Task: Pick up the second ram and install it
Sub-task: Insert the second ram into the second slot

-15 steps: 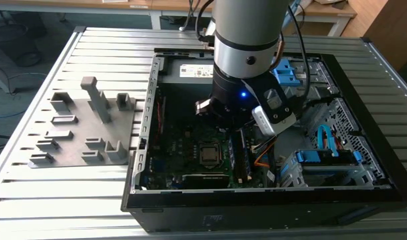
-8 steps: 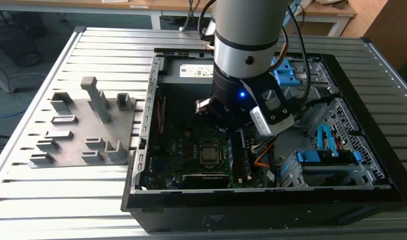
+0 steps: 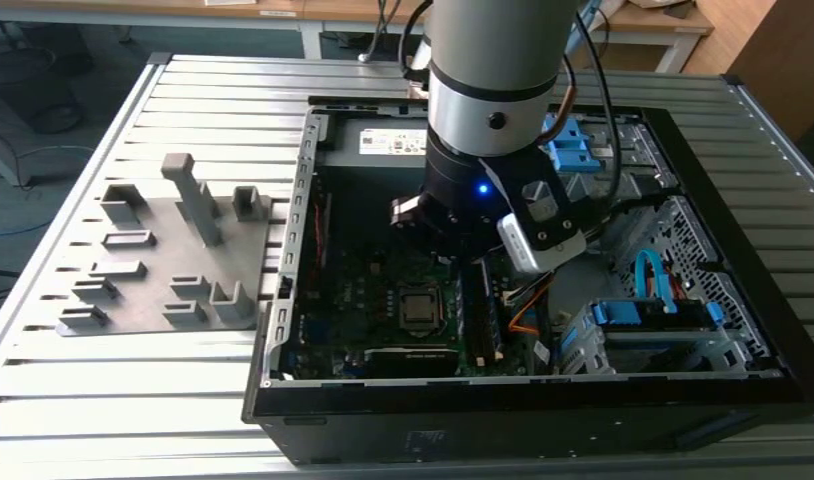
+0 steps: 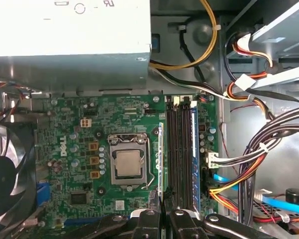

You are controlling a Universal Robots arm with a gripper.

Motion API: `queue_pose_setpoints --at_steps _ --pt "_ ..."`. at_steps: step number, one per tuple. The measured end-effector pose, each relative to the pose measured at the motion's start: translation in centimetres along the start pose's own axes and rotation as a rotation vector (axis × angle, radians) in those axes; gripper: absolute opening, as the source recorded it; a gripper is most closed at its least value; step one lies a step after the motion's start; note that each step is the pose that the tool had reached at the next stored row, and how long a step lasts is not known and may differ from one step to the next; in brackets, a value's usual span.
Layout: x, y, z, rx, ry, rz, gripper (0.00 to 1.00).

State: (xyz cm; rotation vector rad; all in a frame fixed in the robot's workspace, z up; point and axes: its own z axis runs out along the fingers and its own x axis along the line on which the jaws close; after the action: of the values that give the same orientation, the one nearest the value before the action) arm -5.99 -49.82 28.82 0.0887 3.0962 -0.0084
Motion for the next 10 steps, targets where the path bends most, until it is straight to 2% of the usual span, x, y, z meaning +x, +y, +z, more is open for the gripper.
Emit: queue_pose_setpoints --at_steps 2,3,6,7,10 --pt "0.00 0.00 -0.01 -0.0018 0.0002 0.003 0.14" --pt "-0.01 0.00 0.00 -0.0132 0.0008 0.004 0.14" --pt "0.00 0.00 0.00 -0.0648 0.0039 0.008 0.14" --pt "0.00 -0.01 0.00 -0.0713 0.0042 0.008 0.14" --pt "0.00 -0.01 0.00 -0.0699 0.0042 0.008 0.14"
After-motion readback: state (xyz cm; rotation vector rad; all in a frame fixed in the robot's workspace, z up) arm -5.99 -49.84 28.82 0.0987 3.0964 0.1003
